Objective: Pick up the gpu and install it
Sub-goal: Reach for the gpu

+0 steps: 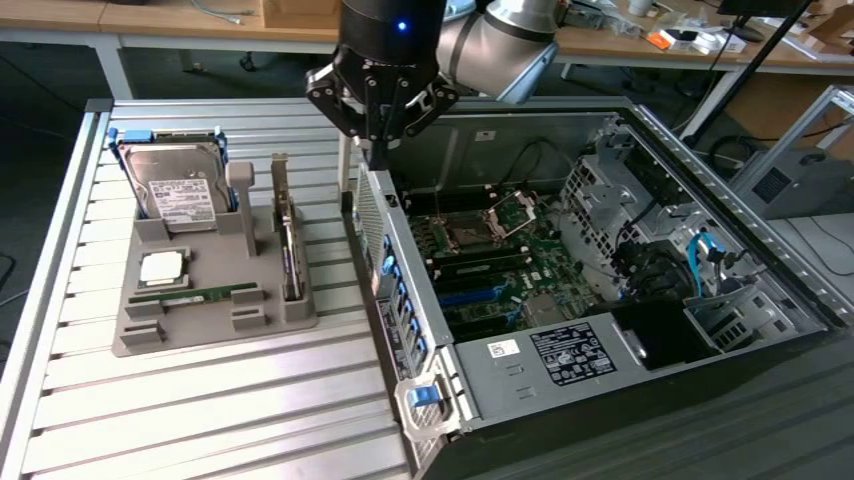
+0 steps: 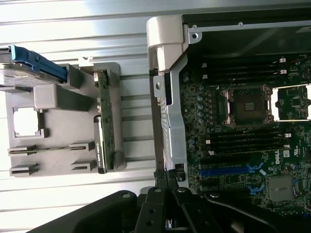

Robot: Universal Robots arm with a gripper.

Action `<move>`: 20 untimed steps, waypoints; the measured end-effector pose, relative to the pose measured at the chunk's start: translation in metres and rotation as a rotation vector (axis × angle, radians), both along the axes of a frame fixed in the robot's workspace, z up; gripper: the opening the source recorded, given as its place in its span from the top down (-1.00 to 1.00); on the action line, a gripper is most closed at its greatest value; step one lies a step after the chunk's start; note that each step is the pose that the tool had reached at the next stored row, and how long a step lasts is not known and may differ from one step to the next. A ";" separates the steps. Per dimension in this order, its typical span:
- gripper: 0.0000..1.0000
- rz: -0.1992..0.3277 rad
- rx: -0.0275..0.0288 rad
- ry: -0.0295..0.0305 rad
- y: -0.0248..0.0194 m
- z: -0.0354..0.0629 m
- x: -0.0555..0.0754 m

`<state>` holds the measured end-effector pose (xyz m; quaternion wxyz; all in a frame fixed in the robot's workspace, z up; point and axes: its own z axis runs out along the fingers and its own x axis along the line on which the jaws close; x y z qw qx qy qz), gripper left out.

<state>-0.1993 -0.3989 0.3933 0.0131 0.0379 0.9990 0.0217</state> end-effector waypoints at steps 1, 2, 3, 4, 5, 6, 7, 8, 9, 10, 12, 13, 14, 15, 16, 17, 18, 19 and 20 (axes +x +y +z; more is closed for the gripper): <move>0.79 0.000 0.0000 0.0000 0.0000 0.0000 0.000; 0.79 0.000 0.0000 0.0000 0.0000 0.0000 -0.001; 0.79 0.000 0.0000 0.0000 0.0000 0.0000 -0.001; 0.79 0.000 0.0000 0.0000 0.0000 0.0000 -0.001; 0.79 0.000 0.0001 -0.0001 0.0000 0.0000 -0.002; 0.79 0.000 0.0000 -0.0001 0.0000 0.0000 -0.002; 0.79 0.000 0.0000 0.0000 0.0000 0.0000 -0.003; 0.79 0.000 0.0000 0.0000 0.0000 0.0000 -0.003; 0.79 0.000 0.0000 0.0000 0.0000 0.0000 -0.003; 0.79 0.000 0.0000 0.0000 0.0000 0.0000 -0.004; 0.79 0.000 0.0000 0.0000 0.0000 0.0000 -0.005; 0.79 0.000 0.0000 0.0000 0.0000 0.0000 -0.005; 0.79 0.000 0.0000 0.0000 0.0000 0.0000 -0.006; 0.79 0.000 0.0000 0.0000 0.0000 0.0000 -0.006; 0.79 0.000 0.0001 -0.0001 0.0000 0.0000 -0.007; 0.79 0.000 0.0000 -0.0001 0.0000 0.0000 -0.007; 0.79 0.000 0.0000 0.0000 0.0000 0.0000 -0.007; 0.79 0.000 0.0000 0.0000 0.0000 0.0000 -0.007; 0.79 0.000 0.0000 0.0000 0.0000 0.0000 -0.008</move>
